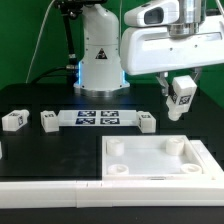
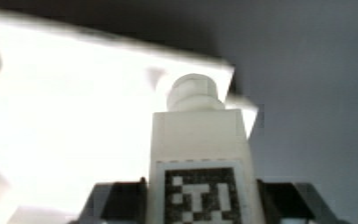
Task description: Assemble one leg
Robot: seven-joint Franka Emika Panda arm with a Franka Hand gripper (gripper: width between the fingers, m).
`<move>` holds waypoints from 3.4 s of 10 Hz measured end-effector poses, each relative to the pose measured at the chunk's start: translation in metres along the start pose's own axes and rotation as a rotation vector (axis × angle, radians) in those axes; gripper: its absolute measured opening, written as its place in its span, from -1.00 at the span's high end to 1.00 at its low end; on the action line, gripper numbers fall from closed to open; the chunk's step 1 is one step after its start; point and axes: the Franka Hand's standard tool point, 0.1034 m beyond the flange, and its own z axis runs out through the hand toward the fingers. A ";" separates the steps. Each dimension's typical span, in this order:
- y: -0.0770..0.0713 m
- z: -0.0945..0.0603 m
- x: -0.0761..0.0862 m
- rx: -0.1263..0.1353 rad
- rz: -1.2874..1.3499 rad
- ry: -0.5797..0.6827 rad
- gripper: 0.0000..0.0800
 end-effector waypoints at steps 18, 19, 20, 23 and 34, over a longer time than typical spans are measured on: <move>0.031 0.027 0.067 -0.004 0.032 0.240 0.27; 0.034 0.027 0.074 -0.019 0.035 0.320 0.27; 0.035 0.032 0.072 -0.021 0.036 0.328 0.27; 0.039 0.038 0.073 -0.033 0.041 0.378 0.27; 0.031 0.056 0.070 -0.028 0.032 0.370 0.27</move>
Offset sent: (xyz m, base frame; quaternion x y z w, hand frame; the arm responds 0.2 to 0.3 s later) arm 0.0476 0.0100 -0.0023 0.0113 0.0141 0.0272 0.9995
